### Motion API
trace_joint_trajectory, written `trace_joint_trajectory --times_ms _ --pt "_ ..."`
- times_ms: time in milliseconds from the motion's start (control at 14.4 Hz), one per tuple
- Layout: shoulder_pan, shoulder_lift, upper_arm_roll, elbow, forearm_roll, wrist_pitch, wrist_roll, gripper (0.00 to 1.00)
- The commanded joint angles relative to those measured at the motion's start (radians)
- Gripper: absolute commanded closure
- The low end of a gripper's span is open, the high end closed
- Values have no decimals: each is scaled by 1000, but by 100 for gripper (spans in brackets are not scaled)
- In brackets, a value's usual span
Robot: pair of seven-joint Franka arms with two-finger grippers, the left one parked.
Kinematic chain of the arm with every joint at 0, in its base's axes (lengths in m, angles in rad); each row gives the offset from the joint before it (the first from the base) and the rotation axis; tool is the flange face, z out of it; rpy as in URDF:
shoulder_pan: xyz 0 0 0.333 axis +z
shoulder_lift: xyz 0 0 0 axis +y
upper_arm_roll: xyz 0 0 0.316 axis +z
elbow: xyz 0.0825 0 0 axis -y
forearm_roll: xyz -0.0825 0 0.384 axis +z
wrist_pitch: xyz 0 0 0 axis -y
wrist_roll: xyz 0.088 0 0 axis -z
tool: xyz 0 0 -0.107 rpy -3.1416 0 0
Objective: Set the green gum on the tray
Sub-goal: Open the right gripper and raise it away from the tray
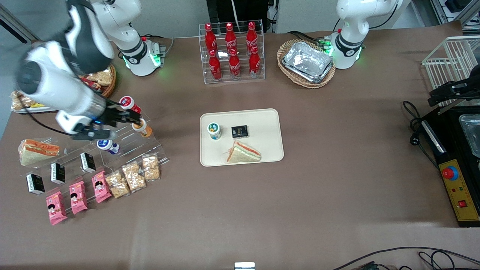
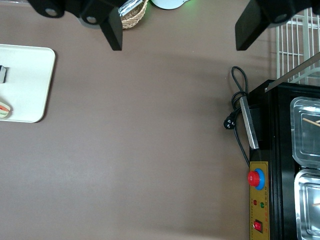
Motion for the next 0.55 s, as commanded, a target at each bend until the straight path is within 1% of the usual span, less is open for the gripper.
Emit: trace_joint_trajectory --times_ms 0,69,277,485 --pt "-71 14 4 159 -35 -145 -45 0" --pt "-89 15 4 196 -44 -167 -47 0" --pt "-134 29 4 325 -44 -254 -47 0" --pt "-143 47 1 413 -46 -316 -47 0"
